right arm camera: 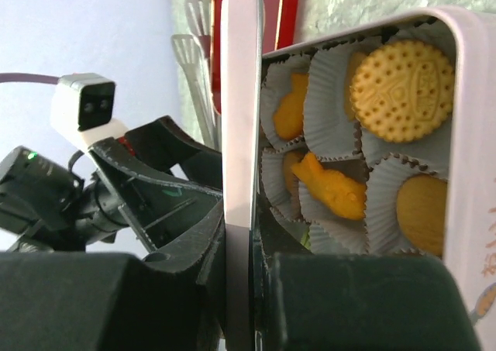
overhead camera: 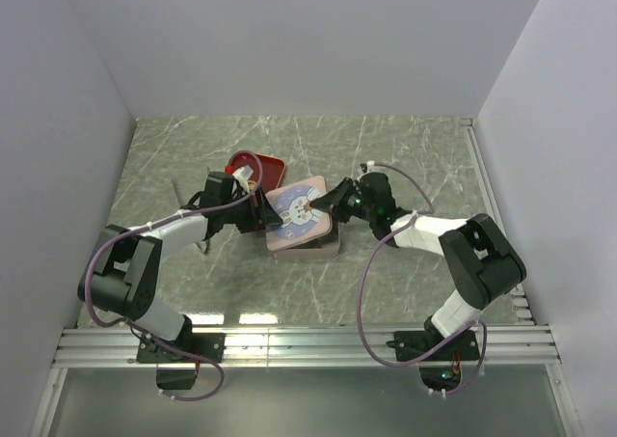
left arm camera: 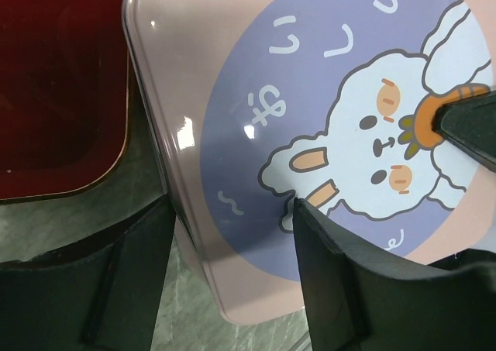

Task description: Pack the cookies

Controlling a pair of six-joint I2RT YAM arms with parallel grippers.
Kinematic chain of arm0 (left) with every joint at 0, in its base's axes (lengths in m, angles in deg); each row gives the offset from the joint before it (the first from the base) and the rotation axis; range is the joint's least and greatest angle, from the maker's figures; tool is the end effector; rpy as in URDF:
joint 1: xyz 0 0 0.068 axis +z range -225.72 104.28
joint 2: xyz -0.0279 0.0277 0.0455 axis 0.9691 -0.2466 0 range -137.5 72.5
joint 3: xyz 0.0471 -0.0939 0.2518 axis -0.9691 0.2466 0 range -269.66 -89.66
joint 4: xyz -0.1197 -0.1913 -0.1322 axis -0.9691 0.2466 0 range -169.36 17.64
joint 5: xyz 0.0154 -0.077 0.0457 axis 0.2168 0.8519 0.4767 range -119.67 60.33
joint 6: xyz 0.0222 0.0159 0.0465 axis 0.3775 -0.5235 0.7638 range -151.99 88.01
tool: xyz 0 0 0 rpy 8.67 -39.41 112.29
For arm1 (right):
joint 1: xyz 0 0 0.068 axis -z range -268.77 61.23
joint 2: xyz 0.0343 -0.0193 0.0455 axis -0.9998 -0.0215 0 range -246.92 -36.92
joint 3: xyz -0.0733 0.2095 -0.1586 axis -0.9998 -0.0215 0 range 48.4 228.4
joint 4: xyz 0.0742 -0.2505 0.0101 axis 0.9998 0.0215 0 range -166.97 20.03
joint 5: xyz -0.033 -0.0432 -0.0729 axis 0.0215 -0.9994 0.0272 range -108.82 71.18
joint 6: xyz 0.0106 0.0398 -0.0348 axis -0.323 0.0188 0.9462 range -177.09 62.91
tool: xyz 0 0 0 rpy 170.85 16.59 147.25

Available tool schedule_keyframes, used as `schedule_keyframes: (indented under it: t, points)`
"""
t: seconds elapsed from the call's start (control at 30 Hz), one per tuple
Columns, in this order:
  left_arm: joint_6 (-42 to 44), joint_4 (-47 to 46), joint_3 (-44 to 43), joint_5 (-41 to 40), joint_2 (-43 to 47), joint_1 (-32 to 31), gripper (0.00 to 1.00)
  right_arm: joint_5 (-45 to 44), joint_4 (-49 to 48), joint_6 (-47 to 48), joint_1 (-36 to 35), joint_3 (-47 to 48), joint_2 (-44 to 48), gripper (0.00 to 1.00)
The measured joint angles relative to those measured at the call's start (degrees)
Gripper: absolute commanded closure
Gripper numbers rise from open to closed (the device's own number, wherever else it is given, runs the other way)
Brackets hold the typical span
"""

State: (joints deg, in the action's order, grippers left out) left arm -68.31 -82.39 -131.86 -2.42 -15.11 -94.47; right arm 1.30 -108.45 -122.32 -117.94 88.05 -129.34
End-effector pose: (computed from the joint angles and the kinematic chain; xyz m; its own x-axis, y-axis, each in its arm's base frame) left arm 0.2804 -0.1124 0.1737 -0.8732 -0.2597 -0.4123 0.1101 0.7191 -0.6862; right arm 0.2799 0.1702 0.1795 -0.8024 0.5285 -0.2772 -0.0214 0.4387 0.8984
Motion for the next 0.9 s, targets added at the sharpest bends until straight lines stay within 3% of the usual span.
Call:
schedule_keyframes:
  t: [0.1, 0.17, 0.3, 0.53, 0.73, 0.77, 0.83, 0.9]
  points:
    - [-0.02, 1.7, -1.25, -1.01, -0.35, -0.2, 0.37, 1.01, 6.21, 1.9, 0.46, 4.44, -0.92, 0.87]
    - [0.04, 2.45, -2.05, -1.66, -0.76, -0.44, 0.37, 1.36, 9.35, 3.08, 0.72, 6.25, -1.18, 0.76]
    - [0.31, 3.78, -3.41, -2.93, -1.53, -1.51, 0.37, 1.31, 14.08, 4.92, 1.22, 7.04, -1.18, 0.66]
    - [1.51, 4.44, -6.69, -5.09, -3.06, -4.46, 0.38, 2.16, 22.47, 8.39, 1.07, 7.06, -1.18, 0.36]
    - [1.81, 5.03, -8.68, -5.68, -4.02, -5.86, 0.4, 1.99, 30.1, 11.28, 1.2, 8.72, -1.09, 0.33]
    - [1.81, 5.07, -8.81, -5.73, -4.22, -5.95, 0.4, 1.92, 31.54, 11.96, 1.33, 9.55, -1.01, 0.19]
    - [1.81, 5.14, -9.42, -5.73, -4.74, -6.19, 0.4, 1.75, 34.23, 13.42, 1.66, 10.99, -0.72, 0.17]
    - [1.81, 5.05, -10.1, -5.73, -5.07, -6.45, 0.4, 1.73, 37.97, 15.1, 2.08, 12.81, -0.13, 0.07]
